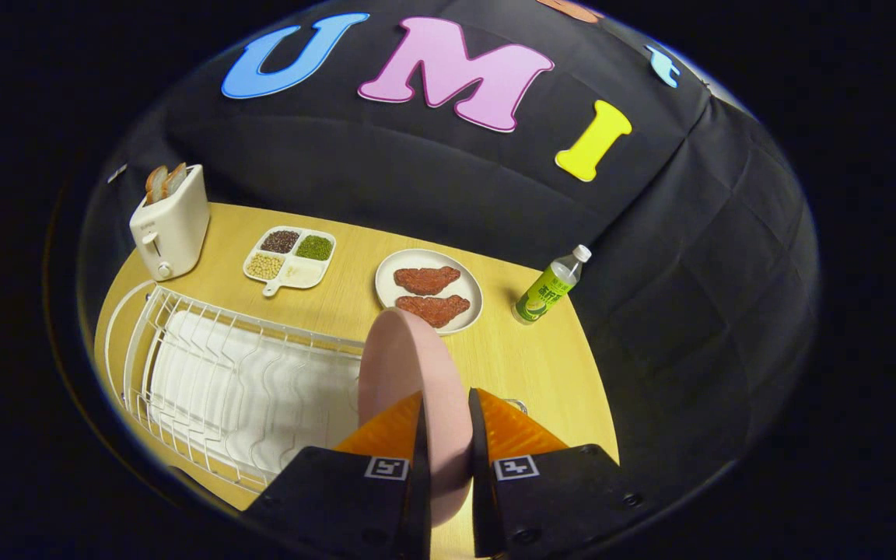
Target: Take the plate from the dish rack, then take the spoon from the basket and place it into the plate.
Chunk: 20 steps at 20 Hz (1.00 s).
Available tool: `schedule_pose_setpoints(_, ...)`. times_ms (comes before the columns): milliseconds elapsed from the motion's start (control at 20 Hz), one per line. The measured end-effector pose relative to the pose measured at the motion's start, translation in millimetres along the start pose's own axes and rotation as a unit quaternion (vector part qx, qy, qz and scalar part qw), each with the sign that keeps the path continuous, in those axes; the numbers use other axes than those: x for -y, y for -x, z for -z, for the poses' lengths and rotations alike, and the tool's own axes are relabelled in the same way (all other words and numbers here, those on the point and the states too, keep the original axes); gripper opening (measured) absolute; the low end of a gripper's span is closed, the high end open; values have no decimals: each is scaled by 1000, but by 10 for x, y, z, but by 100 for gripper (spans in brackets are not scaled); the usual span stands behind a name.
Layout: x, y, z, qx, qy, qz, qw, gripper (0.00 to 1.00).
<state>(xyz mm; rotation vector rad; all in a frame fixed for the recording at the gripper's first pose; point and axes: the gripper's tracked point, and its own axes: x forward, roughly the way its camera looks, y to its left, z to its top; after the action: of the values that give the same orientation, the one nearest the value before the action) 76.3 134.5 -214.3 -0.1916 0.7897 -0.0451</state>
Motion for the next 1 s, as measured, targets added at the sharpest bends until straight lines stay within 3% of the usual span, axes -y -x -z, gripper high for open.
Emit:
schedule_pose_setpoints(250,116,171,-67,10,-45,-23,999,25)
schedule_pose_setpoints(550,237,623,8,13,-127,-128,983,25)
schedule_pose_setpoints(1000,12,1249,934,-22,-177,-262,949,25)
